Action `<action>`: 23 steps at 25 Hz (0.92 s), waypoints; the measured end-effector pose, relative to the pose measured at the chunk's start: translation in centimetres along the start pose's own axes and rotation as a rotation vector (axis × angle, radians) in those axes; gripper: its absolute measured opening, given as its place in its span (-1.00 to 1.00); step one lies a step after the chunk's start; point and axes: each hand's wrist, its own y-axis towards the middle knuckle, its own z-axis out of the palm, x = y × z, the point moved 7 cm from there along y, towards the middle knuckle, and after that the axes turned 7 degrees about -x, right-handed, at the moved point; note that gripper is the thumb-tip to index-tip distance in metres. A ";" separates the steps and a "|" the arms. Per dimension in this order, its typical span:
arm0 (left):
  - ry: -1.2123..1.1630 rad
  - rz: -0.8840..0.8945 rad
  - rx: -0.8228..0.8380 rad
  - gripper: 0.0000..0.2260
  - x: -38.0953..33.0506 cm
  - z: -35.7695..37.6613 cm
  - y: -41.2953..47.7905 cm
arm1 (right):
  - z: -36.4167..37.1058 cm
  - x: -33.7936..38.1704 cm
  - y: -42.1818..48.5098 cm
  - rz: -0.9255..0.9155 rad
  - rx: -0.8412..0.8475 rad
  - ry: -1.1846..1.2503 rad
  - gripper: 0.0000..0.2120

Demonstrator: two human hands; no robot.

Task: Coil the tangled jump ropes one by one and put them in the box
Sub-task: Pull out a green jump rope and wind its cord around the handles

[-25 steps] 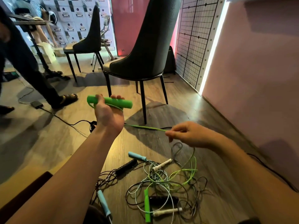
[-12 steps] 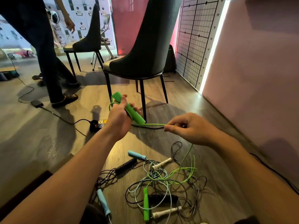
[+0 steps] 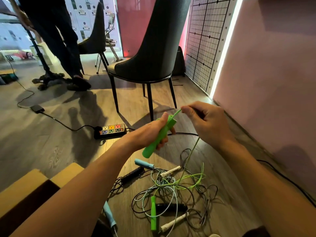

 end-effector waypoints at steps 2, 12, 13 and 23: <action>-0.125 -0.036 0.158 -0.40 -0.7 1.3 -0.5 | -0.4 -1.1 0.1 0.038 -0.045 -0.048 -0.85; -1.360 0.288 -0.035 -0.66 -4.8 -3.1 -1.3 | 9.0 -8.7 -9.7 0.637 1.120 -0.280 -0.52; -1.394 0.297 -0.130 -0.68 -4.2 -3.9 -1.1 | 9.1 -8.6 -9.7 0.589 1.153 -0.325 -0.60; -1.670 0.134 -0.892 -0.76 3.8 -11.1 -0.3 | 4.9 -5.0 -4.2 0.645 0.747 0.075 -0.58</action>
